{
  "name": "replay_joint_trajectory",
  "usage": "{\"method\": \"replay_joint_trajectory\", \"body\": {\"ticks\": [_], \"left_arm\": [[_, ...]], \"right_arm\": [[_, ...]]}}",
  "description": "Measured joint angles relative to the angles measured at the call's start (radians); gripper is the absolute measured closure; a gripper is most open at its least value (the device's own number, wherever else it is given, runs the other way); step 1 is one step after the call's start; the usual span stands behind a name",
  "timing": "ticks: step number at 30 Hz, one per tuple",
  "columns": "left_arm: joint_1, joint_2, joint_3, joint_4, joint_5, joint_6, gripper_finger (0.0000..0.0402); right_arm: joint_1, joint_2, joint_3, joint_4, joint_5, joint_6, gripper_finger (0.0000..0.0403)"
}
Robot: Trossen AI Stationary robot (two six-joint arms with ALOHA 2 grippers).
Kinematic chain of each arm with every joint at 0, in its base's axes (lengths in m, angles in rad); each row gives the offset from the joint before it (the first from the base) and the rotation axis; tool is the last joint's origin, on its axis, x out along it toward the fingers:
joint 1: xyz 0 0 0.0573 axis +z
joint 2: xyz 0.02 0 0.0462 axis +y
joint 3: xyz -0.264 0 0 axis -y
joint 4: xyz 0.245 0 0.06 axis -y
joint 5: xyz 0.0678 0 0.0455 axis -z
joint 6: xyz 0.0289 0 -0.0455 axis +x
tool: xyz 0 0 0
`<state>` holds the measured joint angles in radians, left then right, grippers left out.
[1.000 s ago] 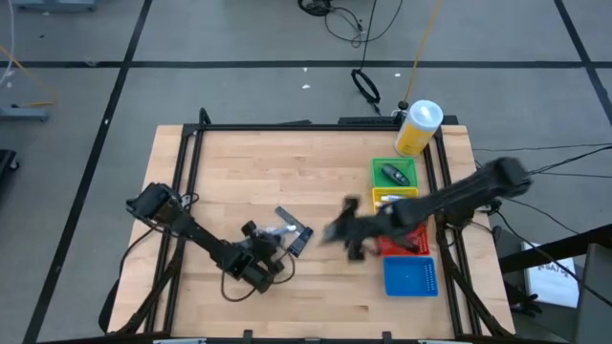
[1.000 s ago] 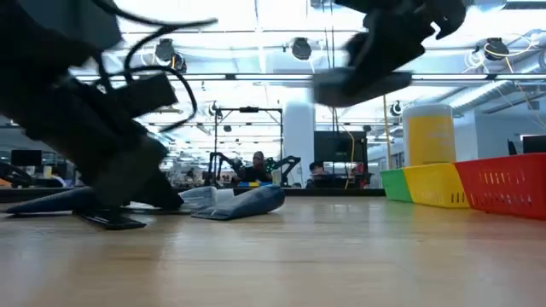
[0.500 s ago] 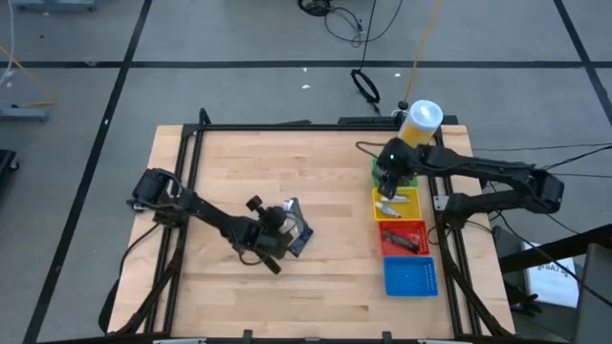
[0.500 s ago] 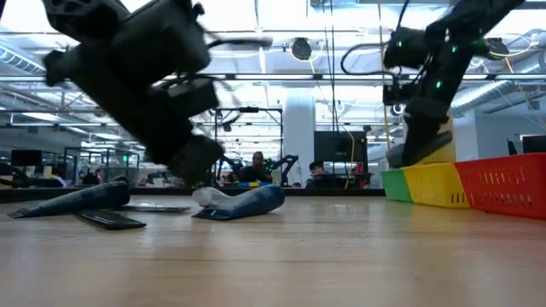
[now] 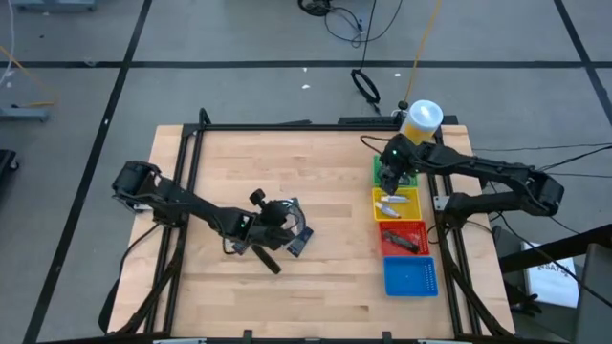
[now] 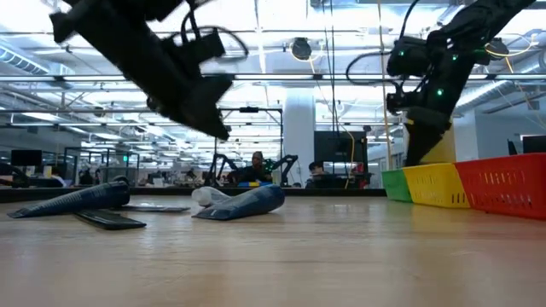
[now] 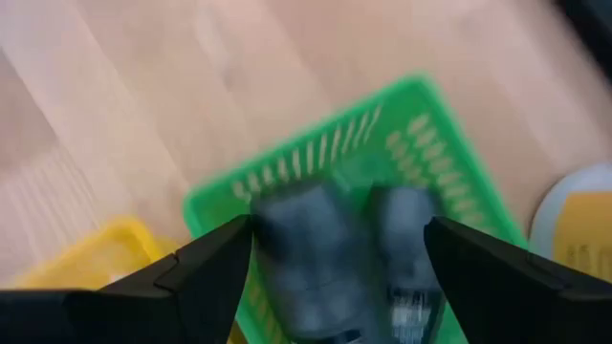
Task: Pick & Place Travel size toiletries
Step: Put the gray deodorant into the green basket, then put the white toothpaste into the yellow basket
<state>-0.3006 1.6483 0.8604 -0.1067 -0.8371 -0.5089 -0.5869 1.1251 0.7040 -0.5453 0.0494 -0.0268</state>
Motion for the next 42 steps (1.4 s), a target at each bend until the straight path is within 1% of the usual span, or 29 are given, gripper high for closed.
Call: {"method": "replay_joint_trajectory", "body": {"ticks": [4, 7, 10, 13, 15, 17, 18, 20, 23, 25, 26, 30, 31, 33, 35, 37, 39, 42], "left_arm": [[-0.024, -0.056, 0.000, -0.028, 0.000, 0.017, 0.0380], [-0.030, -0.105, 0.000, -0.080, -0.001, -0.005, 0.0380], [-0.024, -0.149, 0.000, -0.160, 0.000, -0.043, 0.0380], [0.001, -0.161, 0.000, -0.225, 0.012, -0.066, 0.0380], [0.041, -0.159, 0.000, -0.256, 0.078, -0.079, 0.0380], [0.096, -0.158, 0.000, -0.260, 0.178, -0.088, 0.0380], [0.126, -0.150, 0.000, -0.255, 0.236, -0.088, 0.0379], [0.178, -0.132, 0.000, -0.248, 0.353, -0.074, 0.0369], [0.237, -0.099, 0.000, -0.197, 0.502, -0.101, 0.0332], [0.260, -0.064, 0.000, -0.169, 0.589, -0.127, 0.0295], [0.267, -0.043, 0.000, -0.154, 0.617, -0.140, 0.0274], [0.271, 0.044, 0.000, -0.132, 0.656, -0.236, 0.0196], [0.266, 0.067, 0.000, -0.126, 0.663, -0.257, 0.0183], [0.255, 0.102, 0.002, -0.097, 0.662, -0.283, 0.0171], [0.239, 0.124, 0.004, -0.071, 0.655, -0.295, 0.0175], [0.230, 0.135, 0.004, -0.046, 0.654, -0.298, 0.0197], [0.225, 0.134, 0.003, -0.041, 0.655, -0.291, 0.0233], [0.223, 0.133, 0.003, -0.045, 0.668, -0.257, 0.0298]], "right_arm": [[0.060, -0.060, 0.003, 0.070, 0.000, 0.041, 0.0103], [0.159, -0.086, 0.002, 0.175, 0.001, 0.088, 0.0110], [0.297, -0.087, -0.038, 0.355, -0.002, 0.120, 0.0115], [0.451, -0.056, -0.121, 0.641, 0.002, 0.127, 0.0118], [0.547, -0.011, -0.188, 0.857, 0.013, 0.128, 0.0121], [0.636, 0.058, -0.233, 1.054, 0.067, 0.136, 0.0123], [0.672, 0.093, -0.246, 1.125, 0.105, 0.144, 0.0125], [0.741, 0.169, -0.253, 1.210, 0.182, 0.160, 0.0127], [0.816, 0.276, -0.253, 1.276, 0.281, 0.171, 0.0131], [0.844, 0.333, -0.253, 1.310, 0.323, 0.171, 0.0133], [0.853, 0.354, -0.253, 1.322, 0.336, 0.172, 0.0135], [0.872, 0.393, -0.254, 1.348, 0.342, 0.168, 0.0139], [0.875, 0.393, -0.254, 1.347, 0.343, 0.167, 0.0141], [0.877, 0.391, -0.253, 1.351, 0.343, 0.165, 0.0143], [0.877, 0.382, -0.254, 1.347, 0.343, 0.155, 0.0144], [0.877, 0.374, -0.253, 1.351, 0.343, 0.149, 0.0145], [0.877, 0.367, -0.253, 1.348, 0.343, 0.145, 0.0145], [0.877, 0.367, -0.253, 1.350, 0.343, 0.145, 0.0145]]}}
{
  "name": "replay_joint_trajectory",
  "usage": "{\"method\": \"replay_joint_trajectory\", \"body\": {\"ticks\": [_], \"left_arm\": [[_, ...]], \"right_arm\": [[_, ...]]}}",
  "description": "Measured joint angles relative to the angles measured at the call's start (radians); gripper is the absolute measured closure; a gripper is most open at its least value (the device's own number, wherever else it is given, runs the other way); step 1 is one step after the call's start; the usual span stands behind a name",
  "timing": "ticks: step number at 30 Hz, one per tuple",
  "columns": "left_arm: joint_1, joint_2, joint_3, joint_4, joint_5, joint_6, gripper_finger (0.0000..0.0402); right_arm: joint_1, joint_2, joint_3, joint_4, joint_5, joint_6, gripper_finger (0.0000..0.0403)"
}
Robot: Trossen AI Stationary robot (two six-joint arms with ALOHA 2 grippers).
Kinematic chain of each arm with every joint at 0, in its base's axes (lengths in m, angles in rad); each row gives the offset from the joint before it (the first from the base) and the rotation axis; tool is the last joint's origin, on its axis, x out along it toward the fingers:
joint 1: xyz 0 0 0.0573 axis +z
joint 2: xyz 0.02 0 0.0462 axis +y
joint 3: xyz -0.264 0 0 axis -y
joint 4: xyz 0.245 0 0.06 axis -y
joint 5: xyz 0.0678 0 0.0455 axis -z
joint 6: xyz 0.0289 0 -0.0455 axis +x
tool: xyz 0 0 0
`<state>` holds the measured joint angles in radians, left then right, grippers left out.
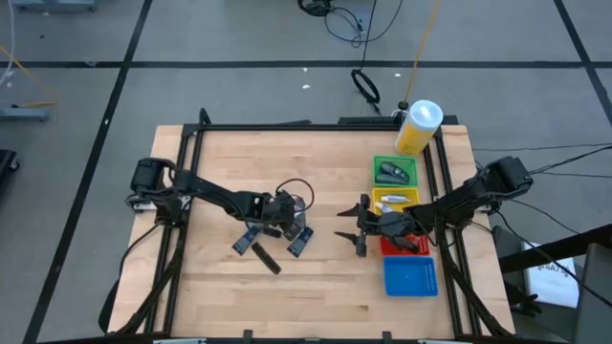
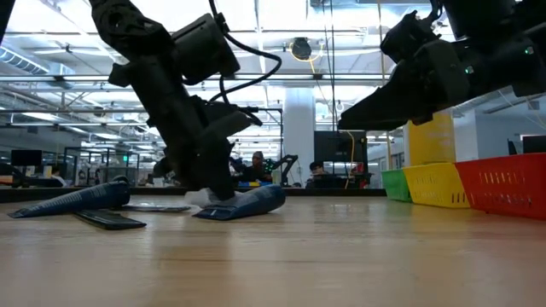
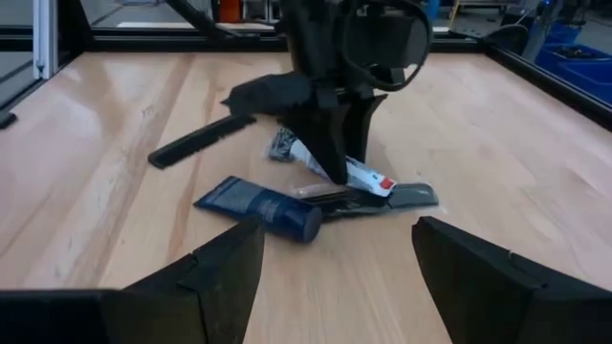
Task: Pick & Place Travel size toiletries
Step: Put the white toothpaste into the yellow basket
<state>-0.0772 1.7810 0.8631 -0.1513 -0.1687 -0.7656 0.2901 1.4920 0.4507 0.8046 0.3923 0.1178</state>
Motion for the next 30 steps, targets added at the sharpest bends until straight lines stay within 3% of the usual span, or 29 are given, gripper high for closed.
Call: {"method": "replay_joint_trajectory", "body": {"ticks": [4, 7, 12, 17, 24, 30], "left_arm": [[0.001, -0.022, -0.002, -0.004, 0.023, 0.090, 0.0380], [0.003, -0.074, -0.009, -0.012, 0.052, 0.180, 0.0385], [0.043, -0.135, -0.004, 0.165, 0.332, 0.313, 0.0361], [0.072, -0.107, -0.002, 0.417, 0.560, 0.339, 0.0371], [0.084, -0.083, -0.003, 0.522, 0.568, 0.321, 0.0391], [0.088, -0.083, -0.003, 0.531, 0.561, 0.311, 0.0368]], "right_arm": [[-0.007, 0.008, 0.000, 0.001, 0.000, 0.000, 0.0145], [-0.019, 0.008, 0.000, 0.003, -0.005, -0.069, 0.0145], [-0.042, 0.009, 0.017, 0.005, -0.106, -0.425, 0.0148], [-0.053, 0.009, 0.068, 0.006, -0.136, -0.704, 0.0157], [-0.055, 0.008, 0.120, -0.036, -0.215, -0.804, 0.0197], [-0.065, 0.009, 0.132, -0.041, -0.216, -0.847, 0.0260]]}}
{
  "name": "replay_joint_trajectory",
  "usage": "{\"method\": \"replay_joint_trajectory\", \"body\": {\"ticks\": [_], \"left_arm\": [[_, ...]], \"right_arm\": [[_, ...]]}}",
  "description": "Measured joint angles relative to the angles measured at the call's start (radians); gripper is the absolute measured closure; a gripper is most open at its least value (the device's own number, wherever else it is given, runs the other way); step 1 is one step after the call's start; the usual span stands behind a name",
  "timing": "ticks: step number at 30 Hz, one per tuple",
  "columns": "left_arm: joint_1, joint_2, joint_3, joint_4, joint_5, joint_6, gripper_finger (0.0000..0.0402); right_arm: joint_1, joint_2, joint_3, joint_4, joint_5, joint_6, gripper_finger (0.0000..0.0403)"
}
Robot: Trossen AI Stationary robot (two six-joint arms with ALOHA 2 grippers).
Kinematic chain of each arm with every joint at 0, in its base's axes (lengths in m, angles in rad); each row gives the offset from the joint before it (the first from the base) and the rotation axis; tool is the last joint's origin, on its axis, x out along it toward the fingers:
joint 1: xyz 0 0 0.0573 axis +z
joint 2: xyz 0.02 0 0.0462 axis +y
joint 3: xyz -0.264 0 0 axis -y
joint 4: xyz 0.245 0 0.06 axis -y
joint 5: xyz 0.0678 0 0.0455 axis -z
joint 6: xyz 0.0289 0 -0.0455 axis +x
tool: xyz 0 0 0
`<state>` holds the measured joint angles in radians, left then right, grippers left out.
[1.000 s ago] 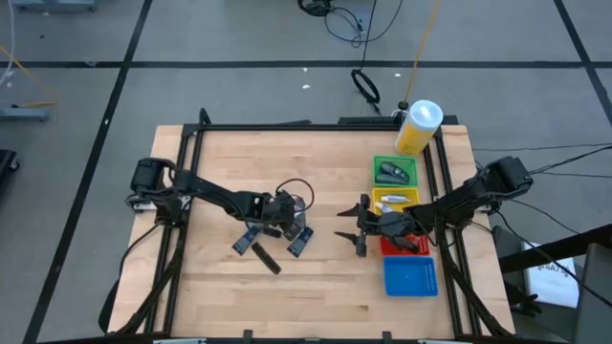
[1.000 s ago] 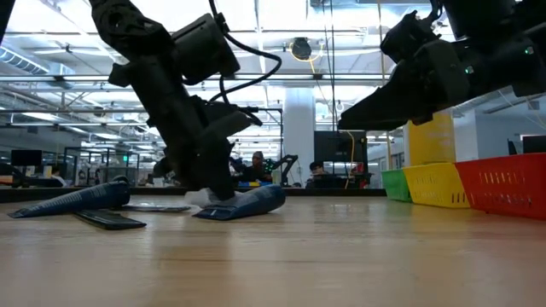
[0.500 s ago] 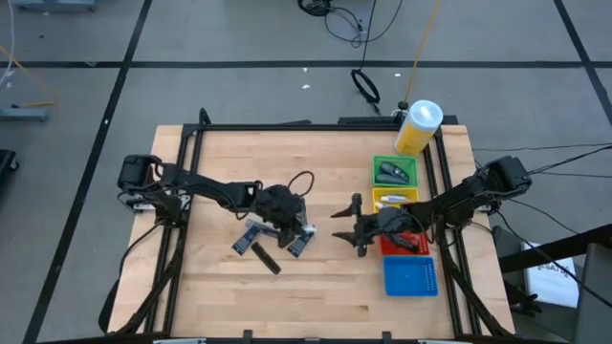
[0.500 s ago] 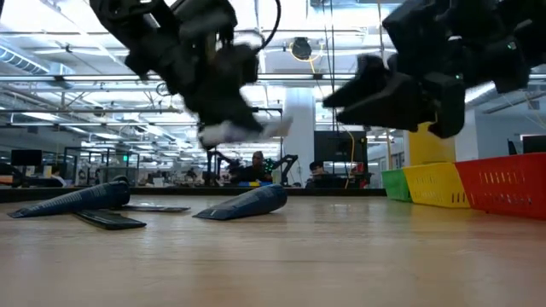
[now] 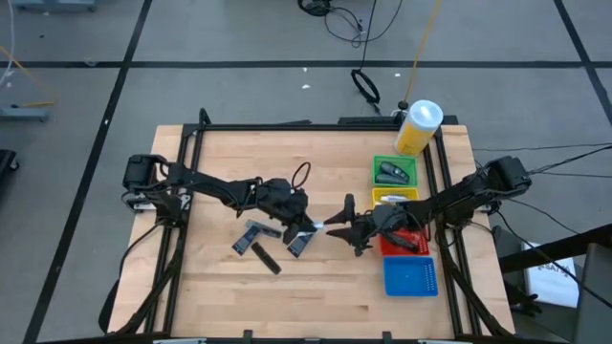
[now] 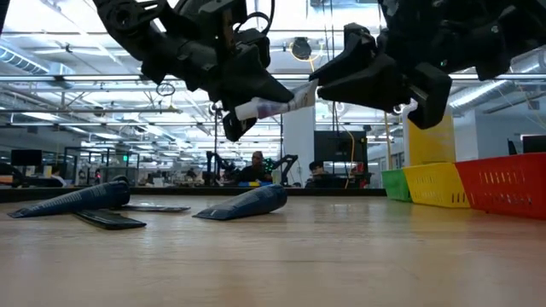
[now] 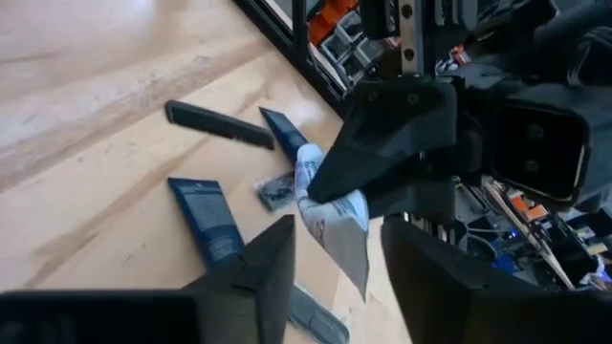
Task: Pick & Place Travel size toiletries
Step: Put the white toothpaste into the yellow basket
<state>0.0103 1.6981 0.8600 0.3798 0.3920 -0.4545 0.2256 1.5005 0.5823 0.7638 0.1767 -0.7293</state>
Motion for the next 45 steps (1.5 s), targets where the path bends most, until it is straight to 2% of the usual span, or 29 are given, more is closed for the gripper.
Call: {"method": "replay_joint_trajectory", "body": {"ticks": [5, 9, 12, 16, 21, 24, 28, 30, 33, 35, 38, 41, 45], "left_arm": [[-0.001, 0.000, 0.000, 0.012, 0.000, -0.012, 0.0364], [0.001, 0.000, 0.000, 0.024, -0.001, -0.018, 0.0371], [0.002, 0.000, 0.000, 0.027, -0.001, -0.026, 0.0375], [0.002, 0.000, 0.000, 0.027, 0.004, -0.026, 0.0375], [0.002, 0.000, 0.000, 0.029, 0.003, -0.026, 0.0375], [0.002, 0.000, -0.002, 0.021, -0.002, -0.022, 0.0374], [0.005, 0.000, -0.002, 0.016, -0.011, -0.018, 0.0354], [0.016, 0.000, -0.001, 0.017, 0.010, 0.002, 0.0329], [0.047, -0.004, 0.000, 0.019, 0.103, 0.039, 0.0276], [0.072, -0.024, 0.001, 0.032, 0.137, 0.051, 0.0237], [0.097, -0.056, 0.003, -0.002, 0.105, 0.062, 0.0186], [0.093, -0.071, 0.000, -0.094, 0.015, 0.114, 0.0151], [0.048, -0.073, 0.002, -0.173, -0.199, 0.186, 0.0131]], "right_arm": [[-0.028, 0.000, 0.000, 0.010, -0.052, -0.019, 0.0306], [-0.050, 0.006, 0.000, 0.019, -0.106, -0.018, 0.0321], [-0.057, 0.027, 0.000, 0.039, -0.132, -0.019, 0.0311], [-0.063, 0.078, 0.037, 0.044, -0.151, -0.025, 0.0275], [-0.062, 0.138, 0.084, 0.044, -0.149, -0.103, 0.0249], [-0.058, 0.154, 0.091, 0.045, -0.146, -0.127, 0.0275], [-0.046, 0.148, 0.092, 0.019, -0.132, -0.062, 0.0349], [-0.035, 0.139, 0.092, -0.003, -0.125, -0.010, 0.0380], [-0.016, 0.134, 0.093, -0.038, -0.106, 0.094, 0.0389], [-0.001, 0.121, 0.086, -0.133, -0.096, 0.172, 0.0385], [0.015, 0.054, 0.086, -0.296, -0.038, 0.289, 0.0388], [0.036, -0.068, 0.091, -0.502, 0.062, 0.427, 0.0394], [0.060, -0.293, 0.104, -0.955, 0.187, 0.702, 0.0390]]}}
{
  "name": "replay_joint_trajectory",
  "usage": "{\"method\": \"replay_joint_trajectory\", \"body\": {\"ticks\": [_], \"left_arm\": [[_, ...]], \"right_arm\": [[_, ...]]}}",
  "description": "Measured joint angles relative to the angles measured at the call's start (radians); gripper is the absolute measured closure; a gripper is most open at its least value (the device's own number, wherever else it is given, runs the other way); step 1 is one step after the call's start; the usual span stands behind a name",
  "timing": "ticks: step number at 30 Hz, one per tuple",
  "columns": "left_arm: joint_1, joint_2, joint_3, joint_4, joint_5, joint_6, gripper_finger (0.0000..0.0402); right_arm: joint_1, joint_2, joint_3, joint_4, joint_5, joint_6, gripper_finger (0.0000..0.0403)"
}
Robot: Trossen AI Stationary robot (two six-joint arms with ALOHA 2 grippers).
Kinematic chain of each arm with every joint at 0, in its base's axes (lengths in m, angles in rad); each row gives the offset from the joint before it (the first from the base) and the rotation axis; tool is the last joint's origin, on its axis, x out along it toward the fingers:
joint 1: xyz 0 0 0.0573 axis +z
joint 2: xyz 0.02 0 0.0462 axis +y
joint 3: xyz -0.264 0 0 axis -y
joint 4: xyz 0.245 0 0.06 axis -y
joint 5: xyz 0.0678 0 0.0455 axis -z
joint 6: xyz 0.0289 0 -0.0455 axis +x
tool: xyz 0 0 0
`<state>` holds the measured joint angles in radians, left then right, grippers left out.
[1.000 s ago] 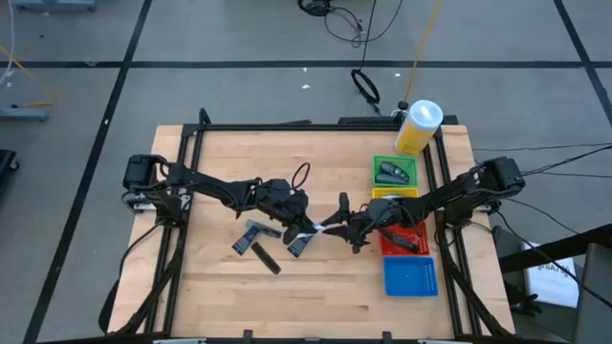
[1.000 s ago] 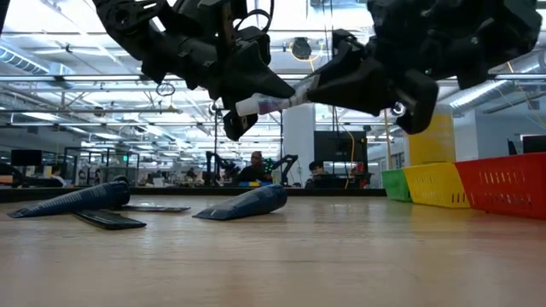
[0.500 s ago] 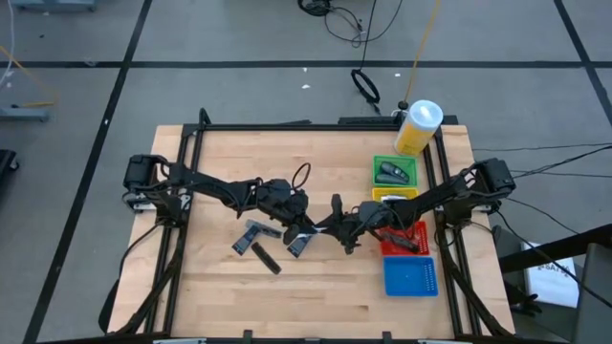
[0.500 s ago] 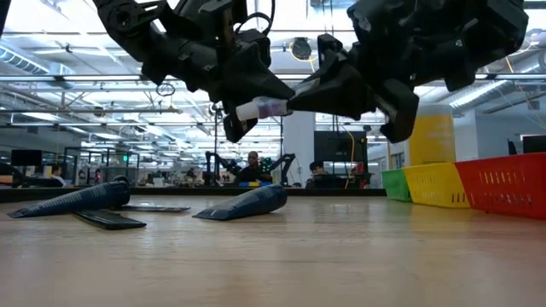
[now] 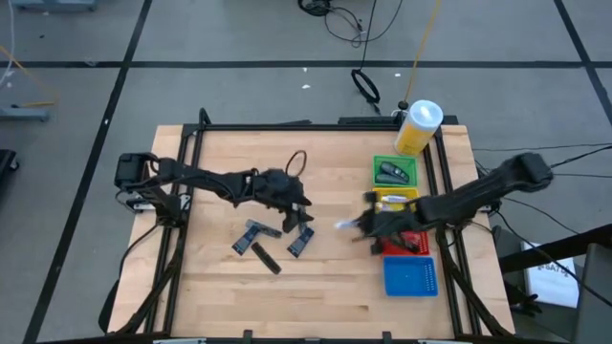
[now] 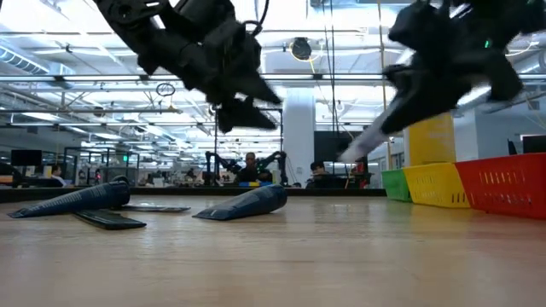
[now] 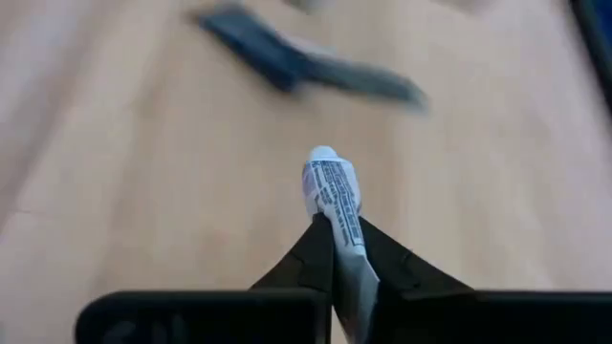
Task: Pick & Place Travel size toiletries
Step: Put the white toothpaste into the yellow basket, then put the blue shave cream into the blue basket
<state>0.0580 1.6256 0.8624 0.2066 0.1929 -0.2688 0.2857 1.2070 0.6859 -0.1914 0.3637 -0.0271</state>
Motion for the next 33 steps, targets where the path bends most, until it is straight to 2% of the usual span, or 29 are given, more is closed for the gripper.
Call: {"method": "replay_joint_trajectory", "body": {"ticks": [4, 8, 10, 15, 19, 25, 29, 31, 33], "left_arm": [[-0.059, 0.025, -0.002, -0.021, -0.205, 0.013, 0.0129], [-0.097, 0.037, -0.001, -0.017, -0.331, 0.025, 0.0128], [-0.109, 0.038, -0.002, -0.017, -0.361, 0.032, 0.0128], [-0.120, 0.037, -0.002, -0.012, -0.389, 0.044, 0.0128], [-0.120, 0.037, -0.002, -0.012, -0.393, 0.046, 0.0128], [-0.133, 0.037, -0.002, -0.018, -0.411, 0.028, 0.0128], [-0.156, 0.031, -0.002, -0.030, -0.494, 0.027, 0.0128], [-0.167, 0.023, -0.002, -0.046, -0.542, 0.027, 0.0128], [-0.174, 0.003, -0.002, -0.095, -0.583, 0.023, 0.0128]], "right_arm": [[-0.012, -0.209, 0.037, -0.440, 0.067, 0.351, 0.0388], [-0.045, -0.352, 0.039, -0.700, 0.059, 0.629, 0.0387], [-0.060, -0.389, 0.018, -0.751, 0.047, 0.706, 0.0386], [-0.111, -0.414, -0.074, -0.682, -0.041, 0.732, 0.0386], [-0.154, -0.415, -0.137, -0.612, -0.054, 0.732, 0.0370], [-0.208, -0.455, -0.140, -0.601, -0.054, 0.711, 0.0281], [-0.225, -0.514, -0.140, -0.587, -0.054, 0.684, 0.0222], [-0.227, -0.540, -0.140, -0.531, -0.053, 0.654, 0.0204], [-0.225, -0.547, -0.140, -0.405, -0.053, 0.590, 0.0195]]}}
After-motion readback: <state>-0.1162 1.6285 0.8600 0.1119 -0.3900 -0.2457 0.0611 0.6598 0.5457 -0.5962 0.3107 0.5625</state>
